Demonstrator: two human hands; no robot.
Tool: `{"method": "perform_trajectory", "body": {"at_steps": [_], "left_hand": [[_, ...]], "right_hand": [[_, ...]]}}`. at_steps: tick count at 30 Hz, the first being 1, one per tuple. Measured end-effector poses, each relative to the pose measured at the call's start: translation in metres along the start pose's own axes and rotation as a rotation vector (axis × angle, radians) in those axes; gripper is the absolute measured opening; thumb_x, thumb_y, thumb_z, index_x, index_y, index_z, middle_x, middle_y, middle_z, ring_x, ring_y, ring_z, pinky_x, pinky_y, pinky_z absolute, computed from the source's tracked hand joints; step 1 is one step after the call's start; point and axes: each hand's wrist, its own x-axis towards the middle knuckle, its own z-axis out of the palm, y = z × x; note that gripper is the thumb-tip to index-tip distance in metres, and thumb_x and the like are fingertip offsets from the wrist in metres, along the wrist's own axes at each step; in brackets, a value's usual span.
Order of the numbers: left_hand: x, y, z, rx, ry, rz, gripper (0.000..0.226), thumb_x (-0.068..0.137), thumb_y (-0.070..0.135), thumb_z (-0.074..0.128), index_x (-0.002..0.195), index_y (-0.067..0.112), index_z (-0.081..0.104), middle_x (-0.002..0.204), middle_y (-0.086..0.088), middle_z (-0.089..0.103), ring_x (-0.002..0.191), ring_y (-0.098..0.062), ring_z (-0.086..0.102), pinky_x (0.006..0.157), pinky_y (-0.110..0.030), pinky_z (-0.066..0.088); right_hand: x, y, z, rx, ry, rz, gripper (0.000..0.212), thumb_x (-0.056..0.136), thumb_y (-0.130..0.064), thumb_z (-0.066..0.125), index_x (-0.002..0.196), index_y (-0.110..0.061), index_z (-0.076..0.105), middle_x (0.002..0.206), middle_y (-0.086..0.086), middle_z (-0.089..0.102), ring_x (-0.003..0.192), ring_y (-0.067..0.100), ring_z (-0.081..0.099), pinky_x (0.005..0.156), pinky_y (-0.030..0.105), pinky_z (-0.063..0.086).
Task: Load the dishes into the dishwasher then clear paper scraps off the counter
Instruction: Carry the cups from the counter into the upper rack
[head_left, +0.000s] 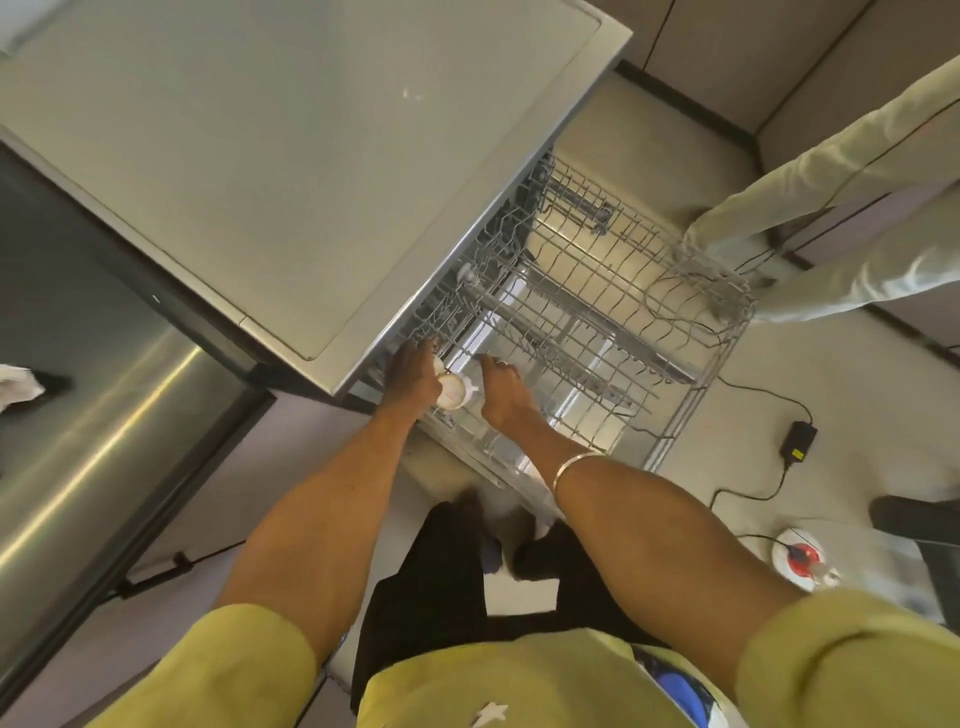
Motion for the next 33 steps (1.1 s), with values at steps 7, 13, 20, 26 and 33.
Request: {"method": "perform_trajectory", "body": {"at_steps": [7, 13, 20, 26, 33], "left_hand": [[-0.064, 0.019, -0.036, -0.062, 0.083, 0.009, 0.063, 0.087, 0.002, 0.06, 0.144, 0.014, 0.039, 0.132, -0.015, 0.056, 0.12, -0.035, 0.055, 0.098, -0.047, 0.05], [-0.104, 0.029, -0.064, -0.071, 0.129, 0.049, 0.05, 0.09, 0.011, 0.061, 0.138, 0.016, 0.045, 0.131, -0.011, 0.059, 0.113, -0.032, 0.061, 0.09, -0.046, 0.051], [-0.152, 0.021, -0.091, -0.125, 0.453, 0.152, 0.031, 0.098, 0.011, 0.044, 0.127, 0.012, 0.055, 0.117, -0.01, 0.066, 0.092, -0.028, 0.067, 0.078, -0.041, 0.056], [-0.172, -0.004, -0.103, -0.224, 0.64, 0.066, 0.044, 0.103, 0.019, 0.039, 0.146, 0.01, 0.043, 0.15, -0.007, 0.045, 0.138, -0.023, 0.042, 0.114, -0.039, 0.037], [-0.19, -0.079, -0.137, -0.21, 0.78, -0.203, 0.043, 0.1, 0.012, 0.039, 0.141, 0.002, 0.046, 0.148, -0.014, 0.045, 0.138, -0.03, 0.041, 0.115, -0.039, 0.033]], "right_hand": [[-0.045, -0.027, -0.053, 0.001, 0.047, 0.045, 0.069, 0.081, 0.005, 0.064, 0.143, -0.009, 0.038, 0.128, 0.017, 0.055, 0.118, 0.034, 0.054, 0.088, 0.047, 0.055], [-0.066, -0.043, -0.07, -0.096, 0.044, -0.01, 0.07, 0.09, -0.017, 0.064, 0.149, -0.005, 0.028, 0.155, 0.015, 0.031, 0.146, 0.033, 0.023, 0.115, 0.046, 0.029], [-0.072, -0.061, -0.092, -0.144, 0.117, -0.157, 0.06, 0.103, -0.023, 0.04, 0.154, -0.002, 0.016, 0.162, 0.017, 0.012, 0.151, 0.031, 0.007, 0.122, 0.045, 0.018], [-0.07, -0.103, -0.11, -0.178, 0.24, -0.371, 0.058, 0.105, -0.024, 0.032, 0.156, -0.004, 0.012, 0.163, 0.013, 0.01, 0.151, 0.029, 0.005, 0.123, 0.041, 0.012], [-0.055, -0.173, -0.101, -0.226, 0.222, -0.566, 0.056, 0.105, -0.025, 0.031, 0.155, -0.002, 0.015, 0.162, 0.016, 0.015, 0.151, 0.03, 0.011, 0.123, 0.038, 0.011]]}}
